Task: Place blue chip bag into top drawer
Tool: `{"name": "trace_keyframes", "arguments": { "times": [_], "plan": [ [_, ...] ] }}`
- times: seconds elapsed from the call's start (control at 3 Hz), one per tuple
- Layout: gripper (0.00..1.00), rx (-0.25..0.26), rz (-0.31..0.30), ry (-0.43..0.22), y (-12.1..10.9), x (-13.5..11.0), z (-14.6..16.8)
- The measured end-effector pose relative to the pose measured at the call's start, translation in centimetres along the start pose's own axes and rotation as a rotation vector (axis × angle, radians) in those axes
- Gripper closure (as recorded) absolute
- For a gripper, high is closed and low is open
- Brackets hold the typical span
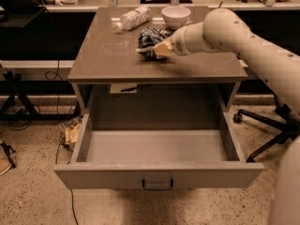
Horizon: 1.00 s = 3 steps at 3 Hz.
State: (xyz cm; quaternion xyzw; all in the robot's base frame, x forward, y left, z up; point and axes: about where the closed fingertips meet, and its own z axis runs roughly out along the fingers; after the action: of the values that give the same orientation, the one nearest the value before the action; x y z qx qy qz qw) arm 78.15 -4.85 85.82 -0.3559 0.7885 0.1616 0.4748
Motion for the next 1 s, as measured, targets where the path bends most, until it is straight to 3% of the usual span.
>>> {"name": "trace_keyframes", "arguments": {
  "times": [0.33,0.67,1.0],
  "plan": [
    [0.89,-0.004,-0.019,-0.091,1.9,-1.9,-5.2],
    [1.00,0.003,0.005,-0.116,4.3,-0.3,-13.3],
    [1.00,0.001,0.004,-0.116,4.3,-0.4,-13.2]
  ]
}}
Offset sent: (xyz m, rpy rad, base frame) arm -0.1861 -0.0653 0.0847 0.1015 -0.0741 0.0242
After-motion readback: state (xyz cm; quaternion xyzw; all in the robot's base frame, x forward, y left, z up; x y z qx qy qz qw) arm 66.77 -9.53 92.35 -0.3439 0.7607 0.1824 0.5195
